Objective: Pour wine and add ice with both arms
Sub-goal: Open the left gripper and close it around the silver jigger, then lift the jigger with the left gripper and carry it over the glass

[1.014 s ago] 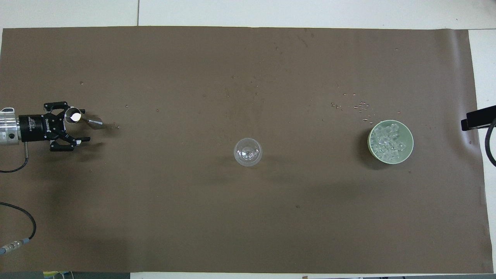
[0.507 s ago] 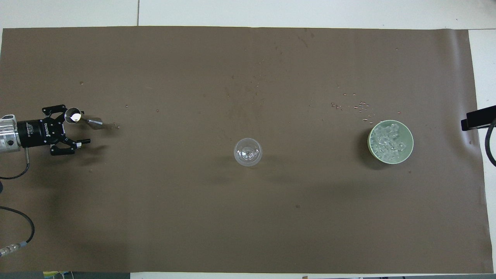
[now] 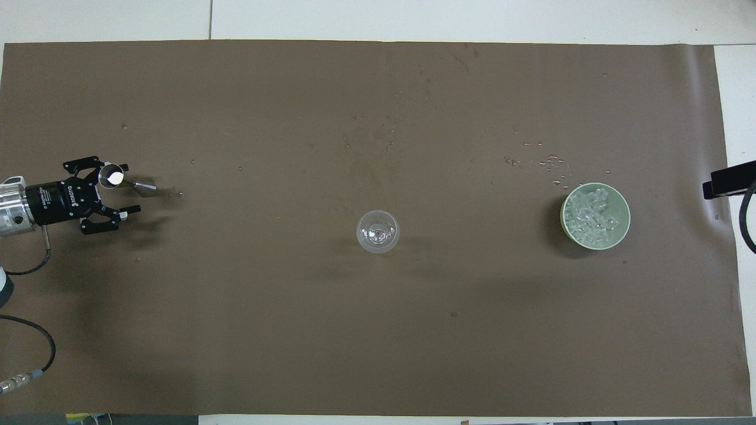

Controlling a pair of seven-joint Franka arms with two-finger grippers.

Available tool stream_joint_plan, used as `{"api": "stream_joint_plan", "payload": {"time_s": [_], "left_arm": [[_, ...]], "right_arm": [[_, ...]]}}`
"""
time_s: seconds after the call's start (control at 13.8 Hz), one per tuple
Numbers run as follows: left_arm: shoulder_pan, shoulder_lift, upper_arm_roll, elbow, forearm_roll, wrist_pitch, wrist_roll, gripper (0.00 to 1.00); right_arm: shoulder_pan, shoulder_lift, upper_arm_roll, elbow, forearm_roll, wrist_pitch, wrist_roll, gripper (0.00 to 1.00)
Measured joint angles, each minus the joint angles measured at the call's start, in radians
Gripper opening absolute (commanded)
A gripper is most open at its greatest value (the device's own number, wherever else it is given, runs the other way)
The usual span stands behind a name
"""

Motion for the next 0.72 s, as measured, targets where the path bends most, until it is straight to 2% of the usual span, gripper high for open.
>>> {"api": "stream_joint_plan", "payload": {"time_s": [0.36,0.43,0.51,0.58,0.65,0.72], "left_arm": [[0.000,0.000,0.000,0.000,-0.003,0.009,0.009,0.84],[0.000,0.000,0.000,0.000,-0.003,0.010,0.011,0.81],[0.000,0.000,0.000,0.000,-0.004,0.010,0.012,0.73],[0.000,0.000,0.000,0.000,-0.004,0.011,0.013,0.59],[0.000,0.000,0.000,0.000,-0.004,0.013,0.014,0.41],[0.000,0.000,0.000,0.000,-0.005,0.015,0.014,0.17]], "right_arm": [[0.000,0.000,0.000,0.000,0.000,0.000,0.000,1.00],[0.000,0.000,0.000,0.000,0.000,0.000,0.000,1.00],[0.000,0.000,0.000,0.000,0.000,0.000,0.000,1.00],[0.000,0.000,0.000,0.000,0.000,0.000,0.000,1.00],[0.000,0.000,0.000,0.000,0.000,0.000,0.000,1.00],[0.000,0.000,0.000,0.000,0.000,0.000,0.000,1.00]]}}
